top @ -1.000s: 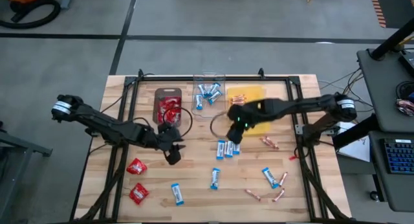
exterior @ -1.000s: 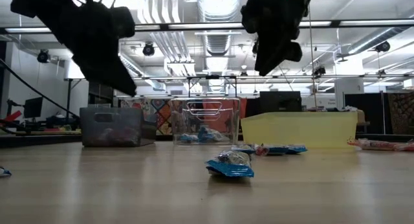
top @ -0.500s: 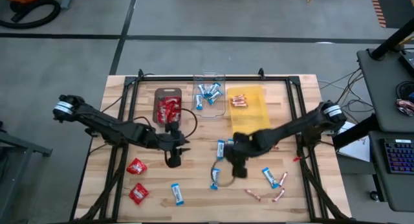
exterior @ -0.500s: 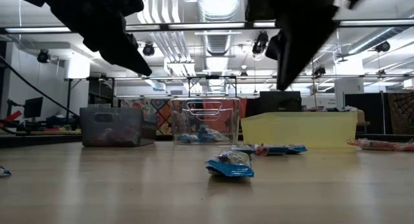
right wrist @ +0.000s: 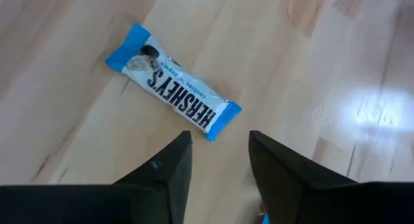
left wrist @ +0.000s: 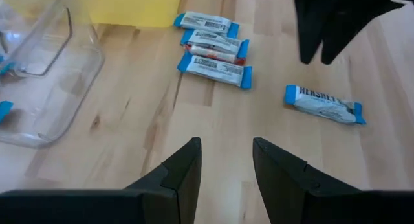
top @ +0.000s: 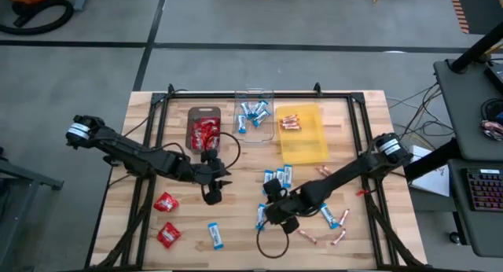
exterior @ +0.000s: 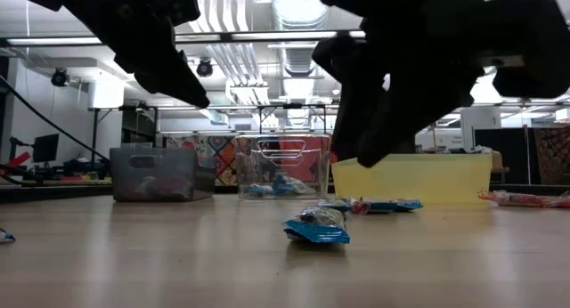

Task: Sort candy
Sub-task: Put the white chocolate into the transparent bin

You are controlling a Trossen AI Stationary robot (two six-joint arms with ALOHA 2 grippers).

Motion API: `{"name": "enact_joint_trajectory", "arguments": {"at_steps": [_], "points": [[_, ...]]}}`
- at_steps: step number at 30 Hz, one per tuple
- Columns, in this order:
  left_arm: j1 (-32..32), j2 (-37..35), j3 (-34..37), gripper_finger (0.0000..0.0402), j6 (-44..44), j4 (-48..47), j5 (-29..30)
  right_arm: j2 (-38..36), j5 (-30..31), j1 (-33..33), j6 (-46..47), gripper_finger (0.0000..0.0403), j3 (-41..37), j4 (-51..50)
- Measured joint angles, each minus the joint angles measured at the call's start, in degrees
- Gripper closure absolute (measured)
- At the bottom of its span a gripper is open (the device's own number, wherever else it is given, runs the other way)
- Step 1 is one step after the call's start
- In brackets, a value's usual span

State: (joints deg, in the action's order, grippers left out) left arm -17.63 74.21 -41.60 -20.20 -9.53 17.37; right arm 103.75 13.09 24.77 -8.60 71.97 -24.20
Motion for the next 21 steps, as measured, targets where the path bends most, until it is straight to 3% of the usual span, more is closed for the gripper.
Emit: {"name": "enact_joint_trajectory", "arguments": {"at_steps": [10, 21], "points": [[-0.4, 0.0, 0.0, 0.0278, -0.3, 0.7, 0.0, 5.4, -3.0, -0.1, -8.2, 0.0214, 5.7, 0.0], [-0.4, -0.1, 0.0, 0.0278, -1.3, 1.0, 0.0, 15.1, -5.2, -1.5, -12.7, 0.0211, 17.4, -12.1]]}}
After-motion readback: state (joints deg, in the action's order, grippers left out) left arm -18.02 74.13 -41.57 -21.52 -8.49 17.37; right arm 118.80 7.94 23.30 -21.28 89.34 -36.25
